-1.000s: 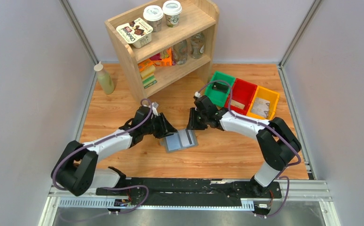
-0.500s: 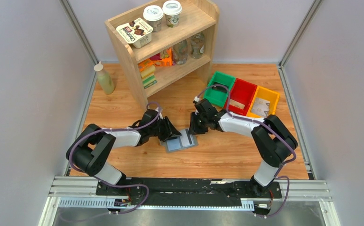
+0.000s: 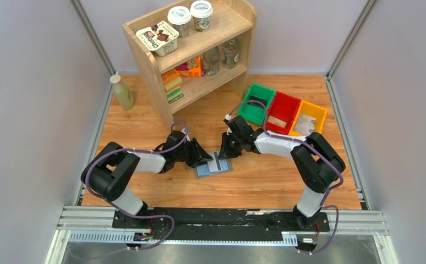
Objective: Take the credit cards out of the card holder
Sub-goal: Remove the credit card from the card holder.
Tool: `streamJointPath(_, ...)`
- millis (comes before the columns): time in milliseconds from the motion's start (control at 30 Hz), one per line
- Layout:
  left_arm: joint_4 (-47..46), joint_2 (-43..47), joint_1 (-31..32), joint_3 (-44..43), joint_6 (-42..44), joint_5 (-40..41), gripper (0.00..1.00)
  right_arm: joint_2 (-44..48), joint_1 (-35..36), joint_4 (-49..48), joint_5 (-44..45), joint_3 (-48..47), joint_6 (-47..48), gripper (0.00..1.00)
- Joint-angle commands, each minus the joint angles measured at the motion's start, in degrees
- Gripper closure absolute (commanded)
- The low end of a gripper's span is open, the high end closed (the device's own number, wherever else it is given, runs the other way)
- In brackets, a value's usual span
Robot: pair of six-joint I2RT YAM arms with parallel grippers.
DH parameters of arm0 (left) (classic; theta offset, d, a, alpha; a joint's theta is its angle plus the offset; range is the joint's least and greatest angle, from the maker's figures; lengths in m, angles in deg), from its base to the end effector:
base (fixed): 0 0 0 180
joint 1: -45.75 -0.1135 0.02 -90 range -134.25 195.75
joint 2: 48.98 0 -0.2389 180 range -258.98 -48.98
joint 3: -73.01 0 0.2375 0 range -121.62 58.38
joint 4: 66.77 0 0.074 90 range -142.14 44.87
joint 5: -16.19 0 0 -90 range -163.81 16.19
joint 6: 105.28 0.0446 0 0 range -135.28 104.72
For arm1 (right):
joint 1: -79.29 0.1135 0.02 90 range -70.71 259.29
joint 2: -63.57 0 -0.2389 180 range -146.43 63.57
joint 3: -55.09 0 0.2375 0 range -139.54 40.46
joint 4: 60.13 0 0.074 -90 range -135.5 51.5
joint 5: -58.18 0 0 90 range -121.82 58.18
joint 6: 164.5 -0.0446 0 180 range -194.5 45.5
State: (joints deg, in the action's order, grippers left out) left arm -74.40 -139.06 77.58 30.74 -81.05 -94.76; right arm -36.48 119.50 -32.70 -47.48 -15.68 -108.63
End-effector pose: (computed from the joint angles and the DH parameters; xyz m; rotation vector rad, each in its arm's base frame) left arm 0.2195 -0.1550 0.1018 -0.5378 2.5167 -1.2082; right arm 0.2466 0.2242 0.1348 -0.2570 2.7213 0.7926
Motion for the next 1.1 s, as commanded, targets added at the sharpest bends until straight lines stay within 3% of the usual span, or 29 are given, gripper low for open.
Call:
streamJointPath(0, -2.0, 1.0, 0.4, 0.4, -1.0, 0.0, 0.58, -0.7, 0.1, -1.9, -0.6, 0.2, 0.1, 0.86)
streamJointPath(600, -5.6, 6.9, 1.7, 1.0, -3.3, -0.8, 0.8, -1.2, 0.1, -2.9, 1.7, 2.7, -0.4, 0.86)
streamJointPath(933, -6.7, 3.2, 2.8, 1.2, -3.0, -1.9, 0.81, -1.6, 0.1, -3.8, 1.2, 3.1, -0.7, 0.86)
streamJointPath(1067, -4.9, 5.2, 2.7, 2.2, -2.4, -0.4, 0.93, -1.8, 0.1, -3.7, 2.2, 3.9, -0.5, 0.86)
